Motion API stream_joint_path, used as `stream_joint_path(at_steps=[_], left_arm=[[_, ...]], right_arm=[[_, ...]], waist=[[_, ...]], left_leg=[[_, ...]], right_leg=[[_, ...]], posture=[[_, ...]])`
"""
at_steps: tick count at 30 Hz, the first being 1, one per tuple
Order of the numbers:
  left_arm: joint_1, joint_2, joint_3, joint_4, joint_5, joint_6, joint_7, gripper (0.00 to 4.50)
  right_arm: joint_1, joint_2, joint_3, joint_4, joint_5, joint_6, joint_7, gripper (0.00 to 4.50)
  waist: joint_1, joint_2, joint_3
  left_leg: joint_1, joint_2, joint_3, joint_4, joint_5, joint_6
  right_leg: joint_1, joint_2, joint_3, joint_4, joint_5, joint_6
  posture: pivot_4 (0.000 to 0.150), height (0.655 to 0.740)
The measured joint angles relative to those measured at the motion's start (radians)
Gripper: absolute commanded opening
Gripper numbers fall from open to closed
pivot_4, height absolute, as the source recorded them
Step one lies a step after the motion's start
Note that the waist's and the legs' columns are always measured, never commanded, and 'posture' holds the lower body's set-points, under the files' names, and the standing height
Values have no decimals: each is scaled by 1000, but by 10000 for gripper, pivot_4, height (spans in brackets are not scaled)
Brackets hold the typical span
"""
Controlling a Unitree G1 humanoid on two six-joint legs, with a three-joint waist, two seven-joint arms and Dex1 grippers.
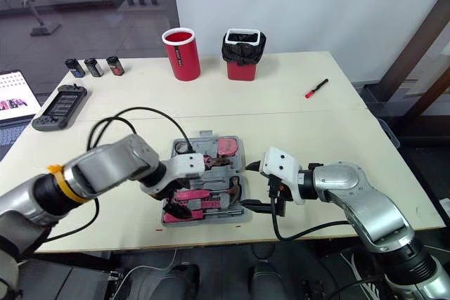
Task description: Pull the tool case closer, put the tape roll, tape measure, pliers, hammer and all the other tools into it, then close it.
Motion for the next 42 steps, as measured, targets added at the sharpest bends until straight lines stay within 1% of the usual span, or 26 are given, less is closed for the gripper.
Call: stream_joint_path(at_steps=[3, 4, 6, 7, 8, 9, 11, 13, 15, 18, 20, 24, 31, 35, 42], left_arm=[[60, 30, 128, -8, -33, -33, -8, 44179], [121, 26, 210, -19, -50, -89, -7, 44179], [209, 12, 308, -36, -80, -169, -6, 44179], [279, 6, 375, -52, -97, -211, 1, 39020], [321, 1, 410, -57, -107, -226, 9, 35721], [374, -5, 449, -59, -112, -241, 26, 30713], [452, -5, 490, -60, -112, -267, 45, 20252], [513, -12, 509, -70, -109, -305, 63, 10726], [562, -44, 526, -78, -109, -338, 85, 254], [619, -94, 531, -78, -106, -401, 108, 254], [680, -144, 530, -68, -80, -492, 128, 254], [747, -179, 505, -7, -15, -621, 139, 254], [764, -204, 452, 102, 100, -773, 146, 254], [777, -215, 413, 130, 165, -856, 145, 254], [746, -209, 351, 189, 296, -996, 156, 254]], right_arm=[[7, 0, 1, 0, 0, 0, -4, 45000], [12, 0, 0, 0, 0, 0, -7, 45000], [17, 0, 0, 0, 0, 0, -9, 45000], [18, 0, 0, 0, 0, 0, -11, 45000], [21, -1, -1, 0, -1, 0, -13, 45000], [25, 0, -1, 0, -1, 0, -15, 45000], [28, -1, -2, -1, -1, 0, -17, 45000], [30, -1, -2, -1, -1, 0, -18, 45000], [30, -1, -2, -2, 0, 0, -18, 45000], [30, -1, -2, -2, 0, 0, -19, 45000], [30, -1, -2, -2, 0, 0, -19, 45000], [30, -2, -2, -1, 0, 0, -18, 45000], [29, -2, -2, -1, 1, 2, -16, 45000], [27, -4, -2, -1, 1, 3, -15, 45000], [17, -15, -4, -1, 1, 9, -11, 45000]], waist=[[0, 0, 0], [-2, 0, 0], [0, 0, 0], [-1, 0, 0], [0, 0, 0], [0, 0, 0], [1, 0, 0], [3, 0, 0], [7, -1, 0], [5, -1, 0], [4, 0, 0], [5, 0, 0], [5, 0, 0], [6, 0, 0], [6, 3, -4]], left_leg=[[0, 0, 1, 0, 0, 0], [0, 0, 2, -1, 0, 0], [0, 0, 3, -1, 0, 0], [1, 0, 4, -1, 0, 0], [1, 0, 4, -1, 0, 0], [1, 0, 4, -1, 0, 0], [1, 0, 5, 0, 0, 0], [1, 0, 5, 0, 0, 0], [1, 0, 5, 1, 0, 0], [1, 0, 6, 1, 0, 0], [1, 0, 6, 0, 0, 0], [1, 0, 6, 0, 0, 0], [1, 0, 7, 1, 0, 0], [1, 0, 7, 0, 0, 0], [3, 0, 7, 0, 0, 0]], right_leg=[[-1, 0, 1, 0, 0, -1], [-1, 0, 2, 0, 1, -2], [-2, 0, 3, 0, 0, -2], [-2, 0, 4, 0, 0, -3], [-2, 0, 4, 0, 0, -4], [-2, 0, 5, 0, 0, -4], [-2, 0, 5, 0, 0, -4], [-2, 0, 6, 0, 0, -5], [-1, 0, 7, 0, 0, -5], [-1, 0, 7, 0, 0, -5], [-1, 0, 8, -1, 0, -5], [-2, 1, 8, 0, 0, -6], [-2, 1, 9, -1, 1, -6], [-2, 1, 9, -1, 1, -6], [0, 1, 9, -1, 0, -5]], posture=[[1500, 7387], [1500, 7387], [1500, 7387], [1500, 7387], [1500, 7387], [1500, 7387], [1500, 7387], [1500, 7387], [1500, 7387], [1500, 7387], [1500, 7387], [1500, 7387], [1500, 7387], [1500, 7387], [1500, 7387]])
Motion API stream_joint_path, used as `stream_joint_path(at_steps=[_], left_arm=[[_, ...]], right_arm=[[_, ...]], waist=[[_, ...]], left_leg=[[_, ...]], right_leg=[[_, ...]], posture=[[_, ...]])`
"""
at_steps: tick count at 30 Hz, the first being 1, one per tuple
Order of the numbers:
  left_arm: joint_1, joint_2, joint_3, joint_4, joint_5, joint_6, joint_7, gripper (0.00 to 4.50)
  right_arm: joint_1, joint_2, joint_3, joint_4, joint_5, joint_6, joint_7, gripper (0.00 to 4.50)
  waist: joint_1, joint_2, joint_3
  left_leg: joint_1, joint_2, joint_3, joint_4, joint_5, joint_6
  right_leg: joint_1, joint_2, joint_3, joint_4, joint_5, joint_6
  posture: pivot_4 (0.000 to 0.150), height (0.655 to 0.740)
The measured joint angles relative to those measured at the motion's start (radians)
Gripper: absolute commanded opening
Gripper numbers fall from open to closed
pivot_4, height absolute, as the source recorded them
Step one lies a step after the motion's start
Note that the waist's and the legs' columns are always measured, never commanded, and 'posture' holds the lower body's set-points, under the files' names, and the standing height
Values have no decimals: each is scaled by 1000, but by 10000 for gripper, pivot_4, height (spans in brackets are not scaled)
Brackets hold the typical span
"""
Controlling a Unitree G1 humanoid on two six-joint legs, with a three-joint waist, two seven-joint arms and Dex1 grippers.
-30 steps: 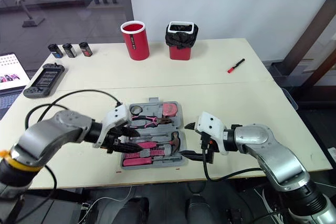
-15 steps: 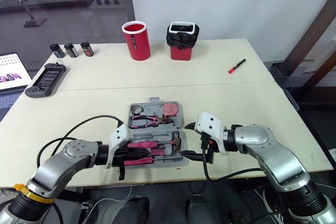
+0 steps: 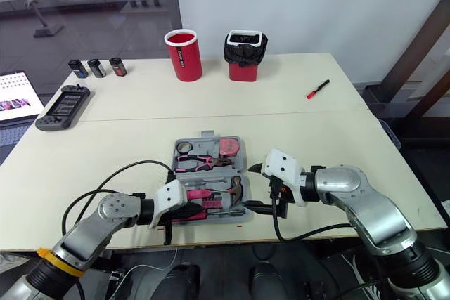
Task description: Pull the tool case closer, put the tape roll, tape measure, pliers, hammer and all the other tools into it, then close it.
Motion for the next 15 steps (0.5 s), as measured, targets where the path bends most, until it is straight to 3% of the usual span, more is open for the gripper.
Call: stream_joint_path(at_steps=[8, 11, 15], left_arm=[[-13, -20, 19, 52, 15, -47, -4, 254], [-11, -30, 86, 57, -85, 33, -41, 254], [-19, 48, 251, -16, -229, 105, -115, 254]], right_arm=[[-3, -8, 0, 5, -1, 0, 0, 45000], [-4, -8, -2, 13, -2, -1, -8, 45000], [3, -8, -18, 28, -8, -7, -18, 45000]], waist=[[-4, 6, -9], [-6, 4, -7], [-3, 1, -4]], left_leg=[[2, 0, 0, -1, 0, 0], [0, 0, 0, -1, 0, 0], [-2, 0, 0, -2, 0, 0]], right_leg=[[0, 0, 0, 0, -2, 3], [-2, 0, 0, 1, -2, 3], [-4, 0, 0, 0, 0, 0]], posture=[[1500, 7387], [1500, 7387], [1500, 7387]])
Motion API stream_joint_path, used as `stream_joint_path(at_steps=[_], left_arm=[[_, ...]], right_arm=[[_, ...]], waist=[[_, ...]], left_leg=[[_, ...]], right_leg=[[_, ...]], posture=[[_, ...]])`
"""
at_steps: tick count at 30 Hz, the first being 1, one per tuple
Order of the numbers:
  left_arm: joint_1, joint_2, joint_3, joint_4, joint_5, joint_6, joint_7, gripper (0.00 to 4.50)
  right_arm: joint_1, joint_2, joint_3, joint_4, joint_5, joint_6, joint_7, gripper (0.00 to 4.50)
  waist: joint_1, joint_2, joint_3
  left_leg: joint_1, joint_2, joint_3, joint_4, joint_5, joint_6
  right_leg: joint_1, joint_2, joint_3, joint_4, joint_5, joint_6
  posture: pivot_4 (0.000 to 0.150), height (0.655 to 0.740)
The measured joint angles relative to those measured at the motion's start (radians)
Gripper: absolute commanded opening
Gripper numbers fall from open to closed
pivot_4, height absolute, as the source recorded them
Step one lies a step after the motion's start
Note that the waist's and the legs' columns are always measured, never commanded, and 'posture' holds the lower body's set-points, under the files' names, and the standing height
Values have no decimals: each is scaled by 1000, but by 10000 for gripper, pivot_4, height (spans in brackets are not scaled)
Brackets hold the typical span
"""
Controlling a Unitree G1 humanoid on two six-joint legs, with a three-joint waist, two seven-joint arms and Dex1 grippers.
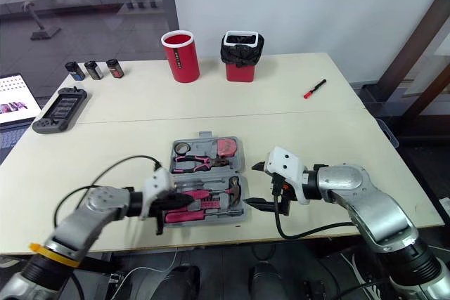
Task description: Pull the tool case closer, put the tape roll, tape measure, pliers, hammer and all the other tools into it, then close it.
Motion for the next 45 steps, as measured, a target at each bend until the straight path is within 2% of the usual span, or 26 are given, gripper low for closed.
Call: stream_joint_path(at_steps=[5, 10, 11, 14, 17, 18, 19, 25, 31, 38, 45], left_arm=[[28, 85, 187, -67, -124, 123, -3, 254], [43, 41, 288, 25, -107, 199, 171, 254], [42, 22, 297, 57, -90, 212, 228, 0], [39, -21, 300, 131, -42, 220, 328, 0], [18, -50, 268, 200, 19, 204, 383, 0], [12, -65, 247, 225, 42, 184, 396, 0], [11, -82, 223, 253, 61, 163, 402, 0], [-117, -153, 122, 418, 169, 38, 421, 0], [-186, -187, 60, 482, 244, -7, 398, 0], [-191, -193, 34, 441, 264, 30, 342, 0], [-111, -174, 28, 290, 272, 113, 305, 0]], right_arm=[[26, 2, -32, 6, -16, -2, -41, 45000], [33, 38, -53, 78, -59, 1, -131, 45000], [27, 49, -49, 108, -77, 4, -156, 39158], [3, 81, -39, 179, -120, 21, -209, 26063], [-47, 104, 14, 250, -182, 46, -249, 10619], [-62, 108, 42, 273, -206, 52, -256, 4161], [-77, 116, 73, 295, -228, 62, -262, 270], [-168, 227, 256, 393, -323, 119, -263, 270], [-270, 297, 334, 481, -398, 108, -254, 270], [-334, 337, 393, 519, -469, 106, -217, 270], [-338, 329, 422, 476, -513, 140, -171, 270]], waist=[[-1, 0, 0], [0, -1, 1], [0, -1, 1], [0, -3, 2], [0, -3, 3], [0, -3, 3], [0, -4, 3], [4, -3, 2], [2, -2, 1], [-5, -1, 0], [-7, -1, 0]], left_leg=[[0, 0, 0, -1, 0, 0], [1, 0, 0, 0, 0, 0], [1, 0, 0, 0, 0, 0], [1, 0, 0, 0, 0, 0], [1, 0, 0, -1, 0, 0], [1, 0, 1, -1, 0, 0], [1, 0, 1, -1, 0, 0], [1, 0, 0, 0, 1, -2], [3, 0, 0, 0, 2, -3], [3, 0, 0, -1, 2, -3], [3, 0, 0, -6, 2, -3]], right_leg=[[0, 0, 0, -2, -1, 1], [0, 0, 0, -1, 0, 1], [1, 0, 0, -1, 0, 1], [1, 0, 0, -1, 1, -1], [0, 0, 0, -1, 1, -1], [0, 0, 0, -1, 1, -1], [0, 0, 0, -1, 1, -1], [1, 0, 0, 1, 2, 0], [3, 1, 0, 0, 3, 1], [3, 1, 0, 0, 4, 4], [1, 0, 0, -1, 3, 6]], posture=[[1500, 7387], [1500, 7387], [1500, 7387], [1500, 7387], [1500, 7387], [1500, 7387], [1500, 7387], [1500, 7387], [1500, 7387], [1500, 7387], [1500, 7387]])
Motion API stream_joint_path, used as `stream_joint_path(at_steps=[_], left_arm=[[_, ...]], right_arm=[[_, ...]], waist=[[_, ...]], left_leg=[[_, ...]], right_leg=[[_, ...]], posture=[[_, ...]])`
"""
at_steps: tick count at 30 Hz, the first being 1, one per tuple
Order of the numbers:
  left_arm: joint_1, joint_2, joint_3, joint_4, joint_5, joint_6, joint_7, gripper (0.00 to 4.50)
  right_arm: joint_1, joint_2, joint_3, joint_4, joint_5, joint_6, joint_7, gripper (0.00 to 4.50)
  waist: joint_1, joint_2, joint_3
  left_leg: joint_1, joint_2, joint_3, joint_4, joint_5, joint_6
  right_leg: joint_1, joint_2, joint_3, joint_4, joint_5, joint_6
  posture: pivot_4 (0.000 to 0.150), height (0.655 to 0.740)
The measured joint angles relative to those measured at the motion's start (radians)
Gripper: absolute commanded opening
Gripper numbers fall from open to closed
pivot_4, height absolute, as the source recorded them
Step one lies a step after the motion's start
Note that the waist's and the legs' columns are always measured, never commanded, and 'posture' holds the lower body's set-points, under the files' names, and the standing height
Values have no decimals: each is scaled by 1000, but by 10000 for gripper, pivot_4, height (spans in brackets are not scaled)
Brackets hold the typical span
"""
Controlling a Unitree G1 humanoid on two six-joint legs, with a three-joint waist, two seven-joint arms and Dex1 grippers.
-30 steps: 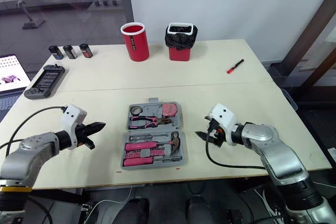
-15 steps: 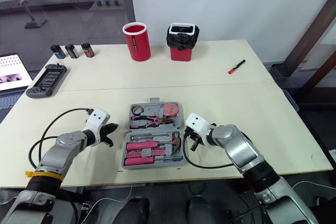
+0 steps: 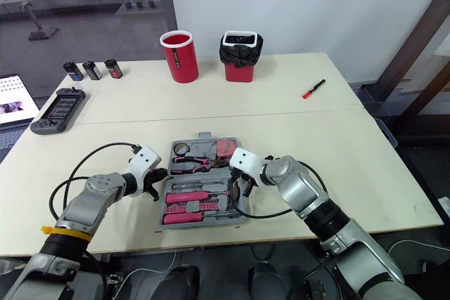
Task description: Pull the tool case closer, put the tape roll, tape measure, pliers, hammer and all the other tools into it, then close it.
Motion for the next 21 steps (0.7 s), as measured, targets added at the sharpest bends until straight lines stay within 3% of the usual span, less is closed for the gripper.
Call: stream_joint_path(at_steps=[21], left_arm=[[98, -34, -12, -185, 14, 124, -1, 0]], right_arm=[[65, -51, 23, -130, -60, 40, 75, 270]], waist=[[5, 4, -8]], left_leg=[[0, 0, 0, -6, 0, 0]], right_leg=[[2, 0, 0, -8, -1, 1]], posture=[[1500, 7387]])
